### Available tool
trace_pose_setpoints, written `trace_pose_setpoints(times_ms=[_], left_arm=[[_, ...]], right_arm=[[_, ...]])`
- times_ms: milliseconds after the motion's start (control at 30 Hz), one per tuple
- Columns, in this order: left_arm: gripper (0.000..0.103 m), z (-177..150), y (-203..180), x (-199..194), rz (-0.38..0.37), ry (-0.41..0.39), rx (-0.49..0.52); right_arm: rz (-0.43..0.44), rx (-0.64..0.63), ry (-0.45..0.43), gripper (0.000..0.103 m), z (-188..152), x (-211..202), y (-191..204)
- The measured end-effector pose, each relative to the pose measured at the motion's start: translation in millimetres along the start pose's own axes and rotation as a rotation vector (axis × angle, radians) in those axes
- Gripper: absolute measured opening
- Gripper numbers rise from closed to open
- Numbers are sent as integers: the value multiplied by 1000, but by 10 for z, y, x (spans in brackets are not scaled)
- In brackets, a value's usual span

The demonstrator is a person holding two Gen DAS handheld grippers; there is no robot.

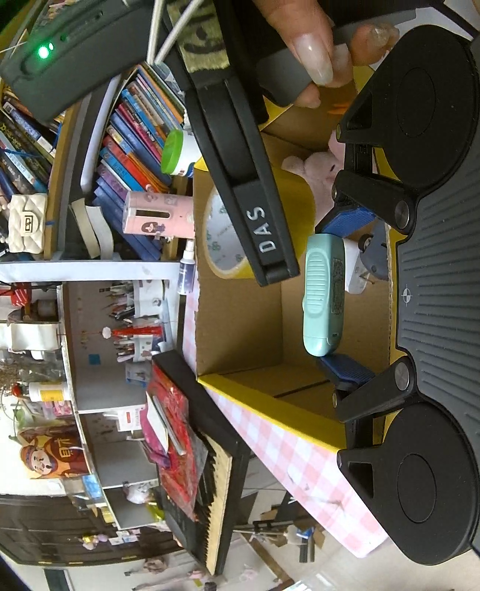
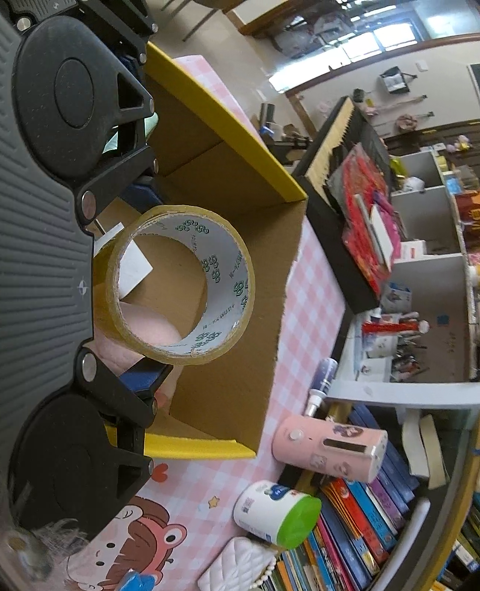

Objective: Organize objects
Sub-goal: 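Open the left tool to drop the stick while the right tool releases the tape into the box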

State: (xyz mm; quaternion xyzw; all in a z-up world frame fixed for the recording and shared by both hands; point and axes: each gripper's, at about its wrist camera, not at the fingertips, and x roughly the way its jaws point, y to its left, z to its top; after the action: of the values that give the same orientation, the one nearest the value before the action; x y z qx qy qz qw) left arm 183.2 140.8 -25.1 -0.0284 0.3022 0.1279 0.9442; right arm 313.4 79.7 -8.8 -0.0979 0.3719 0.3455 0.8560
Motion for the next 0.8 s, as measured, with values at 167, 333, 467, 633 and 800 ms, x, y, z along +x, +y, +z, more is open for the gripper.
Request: trace_pose_setpoints(times_ms=[167,333,467,633,800], left_arm=[[68,6,-2,12,-1,-3,-2],[68,33,-11,-2,-11,-16,-7],[68,9,-20,53,-5,11,-6],[69,8,-11,61,1,15,-13],[77,3,-15,21,14,-1,-12]], right_arm=[[4,-8,28,80,3,72,6],[17,-14,34,80,13,73,25],[14,-23,29,80,61,69,24],[12,-38,30,80,120,89,41],[12,-53,41,80,155,139,59]])
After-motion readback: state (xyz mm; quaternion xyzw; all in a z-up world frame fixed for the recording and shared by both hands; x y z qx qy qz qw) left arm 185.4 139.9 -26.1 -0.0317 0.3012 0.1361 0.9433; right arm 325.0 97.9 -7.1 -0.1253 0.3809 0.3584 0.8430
